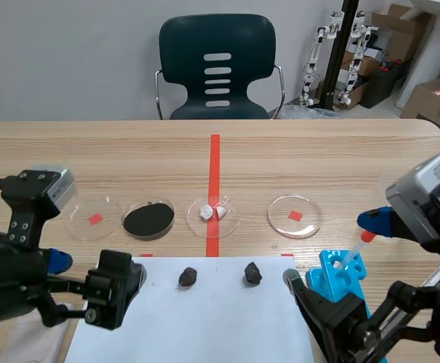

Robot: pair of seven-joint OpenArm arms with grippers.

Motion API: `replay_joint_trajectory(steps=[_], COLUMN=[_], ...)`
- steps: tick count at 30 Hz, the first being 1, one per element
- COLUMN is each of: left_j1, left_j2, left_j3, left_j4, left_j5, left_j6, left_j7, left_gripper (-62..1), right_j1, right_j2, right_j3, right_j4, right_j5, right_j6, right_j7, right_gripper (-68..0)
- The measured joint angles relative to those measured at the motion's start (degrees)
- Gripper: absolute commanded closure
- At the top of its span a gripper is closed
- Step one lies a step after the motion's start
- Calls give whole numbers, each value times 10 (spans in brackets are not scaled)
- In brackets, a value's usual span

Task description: Pick up the left mineral with the left hand

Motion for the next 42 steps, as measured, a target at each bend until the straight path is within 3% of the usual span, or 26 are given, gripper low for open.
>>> replay_joint_trajectory(steps=[6, 12, 21, 24, 30, 42], left_j1=[-70, -149, -200, -216, -240, -290], left_j2=[10, 69, 107, 123, 148, 149], left_j3=[46, 53, 53, 52, 53, 77], left_j4=[0, -50, -187, -208, -233, -308], left_j5=[-10, 2, 32, 83, 124, 162], left_j6=[86, 129, 147, 149, 148, 149], left_j7=[60, 122, 150, 168, 200, 232], left_gripper=[-623, -623, -623, -623, -623, -623], right_j1=[0, 0, 0, 0, 0, 0], right_j2=[0, 0, 0, 0, 0, 0], right_j3=[0, 0, 0, 0, 0, 0], right_j4=[0, 0, 0, 0, 0, 0], right_j5=[0, 0, 0, 0, 0, 0], right_j6=[0, 0, 0, 0, 0, 0], right_j7=[0, 0, 0, 0, 0, 0], right_gripper=[-679, -679, -679, -679, -679, -679])
